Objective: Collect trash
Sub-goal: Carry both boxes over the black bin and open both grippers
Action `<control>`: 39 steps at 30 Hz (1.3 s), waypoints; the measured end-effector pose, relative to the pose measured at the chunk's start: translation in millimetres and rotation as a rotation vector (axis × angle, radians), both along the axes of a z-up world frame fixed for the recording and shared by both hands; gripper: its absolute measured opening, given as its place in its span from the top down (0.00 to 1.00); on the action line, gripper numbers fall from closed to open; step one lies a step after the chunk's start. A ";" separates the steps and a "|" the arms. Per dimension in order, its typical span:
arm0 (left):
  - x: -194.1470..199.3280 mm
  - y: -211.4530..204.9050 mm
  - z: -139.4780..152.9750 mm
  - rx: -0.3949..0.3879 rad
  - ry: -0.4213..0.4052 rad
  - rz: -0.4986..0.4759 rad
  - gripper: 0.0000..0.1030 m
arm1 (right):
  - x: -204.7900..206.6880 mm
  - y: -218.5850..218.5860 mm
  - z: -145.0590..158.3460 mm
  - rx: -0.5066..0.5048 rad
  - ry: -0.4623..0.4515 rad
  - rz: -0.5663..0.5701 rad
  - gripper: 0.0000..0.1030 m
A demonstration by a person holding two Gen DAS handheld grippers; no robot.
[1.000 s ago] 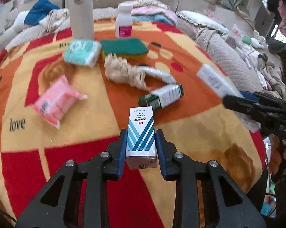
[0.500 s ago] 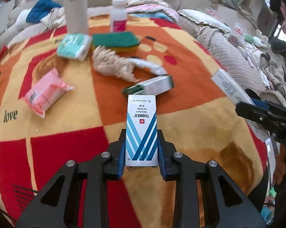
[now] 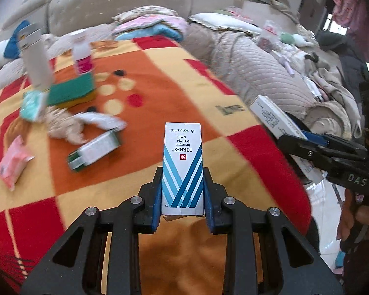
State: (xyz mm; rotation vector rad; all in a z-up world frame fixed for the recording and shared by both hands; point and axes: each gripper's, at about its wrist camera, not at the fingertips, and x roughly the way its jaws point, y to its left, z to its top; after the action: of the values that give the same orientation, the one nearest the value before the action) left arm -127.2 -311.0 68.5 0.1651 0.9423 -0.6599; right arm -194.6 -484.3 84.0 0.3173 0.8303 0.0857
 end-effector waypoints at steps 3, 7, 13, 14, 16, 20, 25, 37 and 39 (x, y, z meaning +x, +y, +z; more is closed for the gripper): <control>-6.1 -25.1 2.7 -0.008 -0.001 -0.039 0.75 | -11.3 -22.2 -1.4 -0.008 0.007 -0.054 0.59; -10.5 -63.3 4.0 -0.019 0.011 -0.091 0.75 | -22.8 -45.6 -5.6 -0.010 0.018 -0.113 0.60; -15.6 -112.5 -2.5 -0.026 0.043 -0.154 0.75 | -35.3 -77.8 -15.8 -0.024 0.043 -0.186 0.59; -16.1 -120.8 -4.5 -0.025 0.047 -0.165 0.75 | -37.0 -83.4 -18.1 -0.028 0.047 -0.198 0.59; -16.1 -133.7 -9.1 -0.021 0.062 -0.177 0.75 | -38.8 -91.3 -22.1 -0.040 0.058 -0.216 0.59; -13.4 -156.1 -19.4 -0.023 0.098 -0.193 0.75 | -42.1 -108.6 -33.3 -0.020 0.081 -0.250 0.59; -10.8 -176.0 -27.2 -0.027 0.120 -0.206 0.75 | -44.5 -124.8 -45.7 0.000 0.101 -0.280 0.59; -10.4 -198.6 -39.4 -0.036 0.159 -0.234 0.74 | -45.9 -148.6 -59.6 0.037 0.121 -0.332 0.59; -10.5 -199.3 -40.8 -0.034 0.158 -0.235 0.74 | -46.0 -148.8 -59.8 0.036 0.122 -0.330 0.59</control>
State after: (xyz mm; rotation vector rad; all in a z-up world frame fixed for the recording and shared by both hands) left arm -137.6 -510.2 27.7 0.1974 1.0729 -0.9151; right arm -240.5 -633.1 24.2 0.4936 0.8880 -0.2289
